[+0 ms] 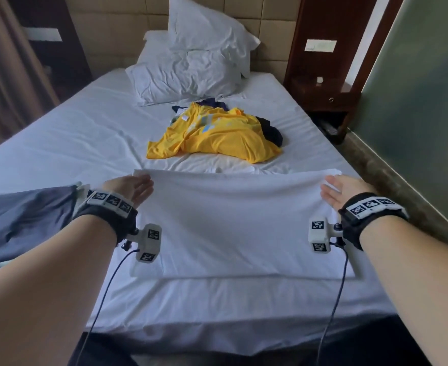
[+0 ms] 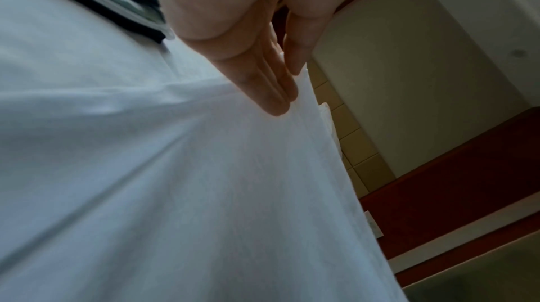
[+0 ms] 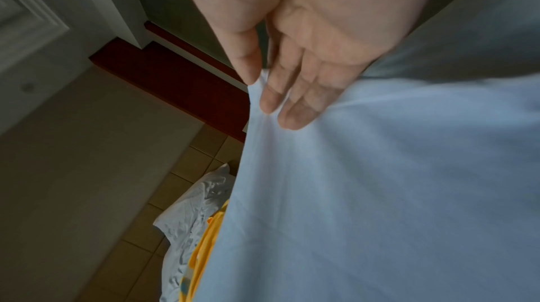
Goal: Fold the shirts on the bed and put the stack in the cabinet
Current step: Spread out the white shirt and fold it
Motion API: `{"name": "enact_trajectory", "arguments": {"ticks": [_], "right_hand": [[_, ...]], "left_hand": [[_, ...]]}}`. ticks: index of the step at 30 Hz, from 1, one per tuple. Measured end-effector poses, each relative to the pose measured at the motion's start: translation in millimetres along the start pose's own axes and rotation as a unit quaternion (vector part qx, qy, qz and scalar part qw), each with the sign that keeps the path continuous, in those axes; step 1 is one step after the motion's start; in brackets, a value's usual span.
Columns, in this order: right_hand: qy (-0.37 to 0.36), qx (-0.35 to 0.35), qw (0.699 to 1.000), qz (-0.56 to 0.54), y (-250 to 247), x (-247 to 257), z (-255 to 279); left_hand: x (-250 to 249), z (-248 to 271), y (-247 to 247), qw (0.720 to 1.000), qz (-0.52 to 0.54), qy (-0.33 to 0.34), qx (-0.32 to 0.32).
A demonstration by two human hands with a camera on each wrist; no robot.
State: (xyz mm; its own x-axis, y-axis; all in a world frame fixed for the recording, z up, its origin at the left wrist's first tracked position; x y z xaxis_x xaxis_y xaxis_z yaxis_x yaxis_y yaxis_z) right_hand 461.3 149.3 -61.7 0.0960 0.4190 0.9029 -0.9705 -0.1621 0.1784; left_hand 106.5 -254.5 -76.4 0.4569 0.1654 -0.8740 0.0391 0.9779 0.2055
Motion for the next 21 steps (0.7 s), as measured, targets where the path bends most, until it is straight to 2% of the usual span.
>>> {"name": "enact_trajectory", "arguments": {"ticks": [8,13,18,21], "right_hand": [[0.035,-0.020,0.999,0.024,33,-24,-69],[0.024,-0.020,0.995,0.096,66,-20,-108],[0.019,-0.040,0.990,0.133,102,-9,-142],[0.008,-0.043,0.983,0.178,116,-10,-157]], "left_hand": [[15,-70,38,1.000,0.020,0.000,-0.022],[16,-114,65,1.000,0.010,-0.009,-0.021],[-1,-150,95,0.999,0.029,0.017,-0.021],[3,-164,107,1.000,-0.012,0.020,-0.009]]}}
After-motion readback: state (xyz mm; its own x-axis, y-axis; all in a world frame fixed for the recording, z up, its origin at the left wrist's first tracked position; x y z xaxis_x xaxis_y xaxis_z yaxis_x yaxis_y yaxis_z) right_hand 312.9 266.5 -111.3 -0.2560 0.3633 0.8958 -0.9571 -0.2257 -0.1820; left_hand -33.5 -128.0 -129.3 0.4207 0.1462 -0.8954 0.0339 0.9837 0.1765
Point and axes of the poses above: each hand's wrist, its own z-axis away from the middle knuckle, its own y-axis out of the palm, x = y × z, the point moved 8 cm from there along -z, towards the middle knuckle, and after that the axes turned 8 degrees about -x, right-handed, at the moved point
